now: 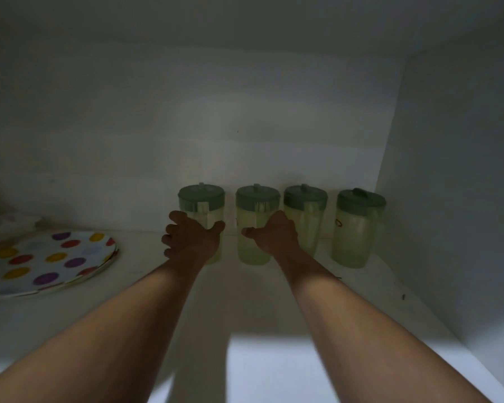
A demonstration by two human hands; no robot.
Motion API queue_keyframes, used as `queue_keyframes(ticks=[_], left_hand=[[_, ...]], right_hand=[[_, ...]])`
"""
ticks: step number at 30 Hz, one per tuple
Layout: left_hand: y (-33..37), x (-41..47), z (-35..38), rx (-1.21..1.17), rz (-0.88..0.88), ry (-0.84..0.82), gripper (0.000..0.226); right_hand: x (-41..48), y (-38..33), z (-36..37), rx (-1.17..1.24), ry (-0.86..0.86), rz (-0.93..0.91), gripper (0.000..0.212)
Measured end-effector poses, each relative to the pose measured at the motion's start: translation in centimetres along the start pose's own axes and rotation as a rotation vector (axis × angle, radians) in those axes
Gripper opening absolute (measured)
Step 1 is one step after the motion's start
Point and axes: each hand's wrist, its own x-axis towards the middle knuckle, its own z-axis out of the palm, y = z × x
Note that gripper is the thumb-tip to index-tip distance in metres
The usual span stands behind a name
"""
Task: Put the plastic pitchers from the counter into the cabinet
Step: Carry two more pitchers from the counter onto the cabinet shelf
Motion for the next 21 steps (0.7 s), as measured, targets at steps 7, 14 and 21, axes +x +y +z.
queue_keyframes(ticks=[7,14,21], left_hand=[[1.1,-3.6,-3.9,0.205,0.253,0.042,0.082],[0.2,-9.4,-10.8,0.343,0.637,-0.05,0.074],[0.9,-16.0,-19.0,0.296,0.781,-0.059,0.068]], right_hand=[[-5.4,-1.5,-3.7,-0.115,0.052,-0.055,0.077],[-14.9,-5.1,-8.0,-0.302,0.082,-0.059,0.071],[-24.7,-8.3,-10.1,-0.345,0.195,-0.173,0.053]])
